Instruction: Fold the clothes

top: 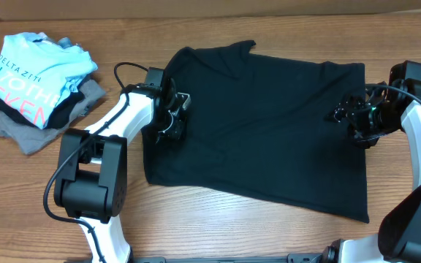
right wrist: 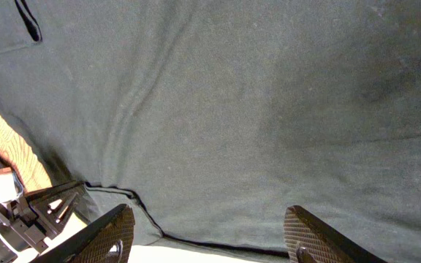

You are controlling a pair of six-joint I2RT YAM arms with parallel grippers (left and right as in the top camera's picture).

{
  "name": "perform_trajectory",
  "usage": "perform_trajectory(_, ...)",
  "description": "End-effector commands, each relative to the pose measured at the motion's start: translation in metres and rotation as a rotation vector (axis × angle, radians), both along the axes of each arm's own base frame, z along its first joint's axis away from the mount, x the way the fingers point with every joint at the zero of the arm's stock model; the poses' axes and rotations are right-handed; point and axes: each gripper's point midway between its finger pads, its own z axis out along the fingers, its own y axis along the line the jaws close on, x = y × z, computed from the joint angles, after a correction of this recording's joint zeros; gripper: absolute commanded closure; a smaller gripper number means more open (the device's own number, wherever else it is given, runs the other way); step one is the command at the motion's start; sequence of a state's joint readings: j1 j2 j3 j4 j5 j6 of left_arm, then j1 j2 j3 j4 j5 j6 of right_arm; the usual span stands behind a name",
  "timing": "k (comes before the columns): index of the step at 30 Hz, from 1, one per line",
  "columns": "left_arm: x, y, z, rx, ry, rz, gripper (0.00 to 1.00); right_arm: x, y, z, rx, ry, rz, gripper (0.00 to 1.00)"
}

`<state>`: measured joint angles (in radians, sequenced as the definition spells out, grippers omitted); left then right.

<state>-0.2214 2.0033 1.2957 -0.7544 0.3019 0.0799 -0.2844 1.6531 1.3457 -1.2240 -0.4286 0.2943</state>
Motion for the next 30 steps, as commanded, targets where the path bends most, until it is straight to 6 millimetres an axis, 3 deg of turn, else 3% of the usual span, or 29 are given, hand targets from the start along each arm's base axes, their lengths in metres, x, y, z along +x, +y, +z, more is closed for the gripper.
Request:
perform_trajectory(1,-0.007,0.000,-0.012,0.005,0.046,0.014,0.78,-0.001,0.000,0.001,-0.007,-0.004,0.005,0.31)
perform_trajectory(5,-0.005,0.002,-0.004,0.011,0.040,0.016,0.84,-0.001,0.000,0.001,-0.006,-0.004,0.004,0.31)
perform_trajectory(13,0.015,0.004,0.025,0.038,-0.010,0.017,0.86,0.003,-0.001,0.001,-0.008,-0.014,-0.014,0.31)
perform_trajectory(21,0.008,0.007,0.026,0.056,0.022,0.017,0.93,0.004,-0.005,0.001,-0.006,-0.007,-0.055,0.30)
perform_trajectory(22,0.007,0.008,0.025,0.062,0.025,0.017,0.91,0.005,-0.007,0.001,-0.006,-0.010,-0.060,0.30)
perform_trajectory(23,0.007,0.011,0.024,0.080,0.024,0.018,0.81,0.006,-0.009,0.001,-0.008,-0.013,-0.064,0.30)
perform_trajectory(25,0.007,0.019,0.022,0.132,0.019,0.022,0.48,0.005,-0.011,0.001,-0.007,-0.011,-0.071,0.30)
perform_trajectory(26,0.007,0.022,0.020,0.145,0.017,0.023,0.41,0.005,-0.011,0.001,-0.007,-0.010,-0.072,0.30)
perform_trajectory(30,0.005,0.021,0.013,0.136,0.015,0.016,0.36,0.005,-0.011,0.001,-0.007,-0.010,-0.072,0.30)
